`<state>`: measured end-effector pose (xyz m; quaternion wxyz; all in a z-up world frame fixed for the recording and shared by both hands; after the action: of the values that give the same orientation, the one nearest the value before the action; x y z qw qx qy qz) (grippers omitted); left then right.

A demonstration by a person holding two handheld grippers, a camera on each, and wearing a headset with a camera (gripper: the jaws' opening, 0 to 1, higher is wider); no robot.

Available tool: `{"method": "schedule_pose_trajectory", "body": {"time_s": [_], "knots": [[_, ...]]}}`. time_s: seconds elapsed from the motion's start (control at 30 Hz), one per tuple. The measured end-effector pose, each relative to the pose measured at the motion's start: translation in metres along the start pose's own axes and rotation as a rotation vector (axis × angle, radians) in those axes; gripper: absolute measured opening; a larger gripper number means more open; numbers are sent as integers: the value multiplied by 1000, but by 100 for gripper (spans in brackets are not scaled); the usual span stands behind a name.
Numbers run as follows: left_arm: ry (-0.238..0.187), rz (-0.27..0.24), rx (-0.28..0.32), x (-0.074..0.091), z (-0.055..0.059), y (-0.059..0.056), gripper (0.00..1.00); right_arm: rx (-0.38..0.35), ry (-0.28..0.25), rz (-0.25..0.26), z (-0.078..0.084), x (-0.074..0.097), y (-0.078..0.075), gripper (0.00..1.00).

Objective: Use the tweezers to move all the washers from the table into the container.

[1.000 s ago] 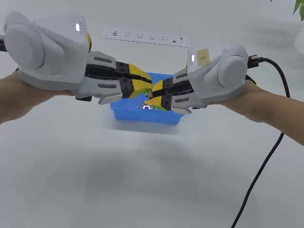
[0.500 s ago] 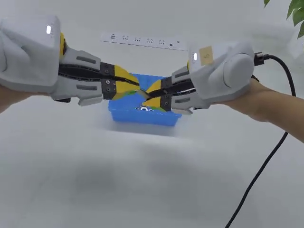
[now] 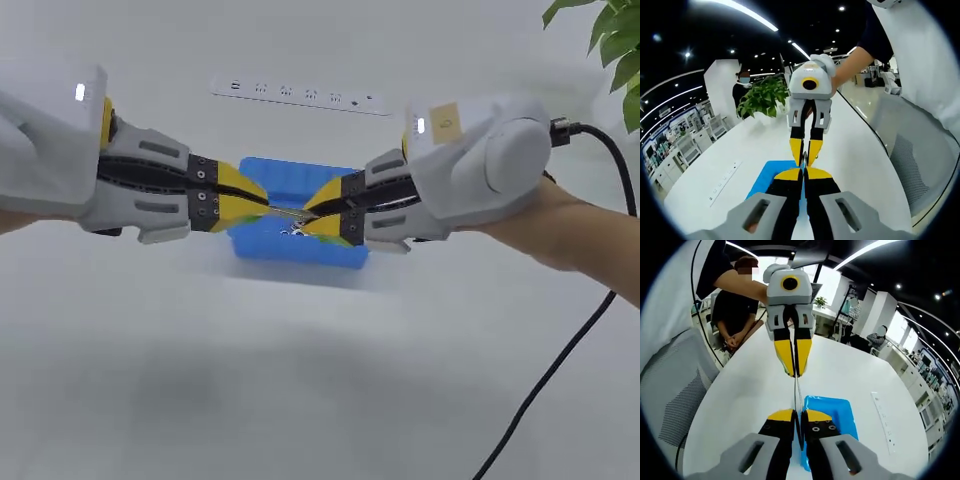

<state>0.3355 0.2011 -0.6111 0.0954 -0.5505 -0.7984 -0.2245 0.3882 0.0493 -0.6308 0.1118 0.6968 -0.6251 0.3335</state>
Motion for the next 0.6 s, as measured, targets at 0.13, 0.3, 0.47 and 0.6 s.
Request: {"method": "schedule_pose_trajectory", "body": {"time_s": [0.13, 0.3, 0.47, 0.6], "knots": [[35, 8, -10, -2, 5, -3, 5, -4, 22, -10, 1, -2, 5, 8], [78, 10, -15, -3, 12, 0, 6, -11, 32, -18, 3, -2, 6, 7], [131, 21, -32, -4, 22, 4, 6, -23, 21, -20, 1, -3, 6, 7], [144, 21, -25, -6, 27, 4, 6, -28, 17, -22, 2, -2, 7, 7]]}}
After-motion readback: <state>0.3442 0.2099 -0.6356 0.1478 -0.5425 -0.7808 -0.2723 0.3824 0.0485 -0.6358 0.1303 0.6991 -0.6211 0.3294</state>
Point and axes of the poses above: the centre of the closed fingertips' face, and the gripper's own axes: x roughly backward along the fingers, y roughly to its left, z roughly out of its underside, the point moved 9 cm from there along x, roughly backward along the fingers, and after that the axes turned 2 degrees about y, right-handed, at the moved point
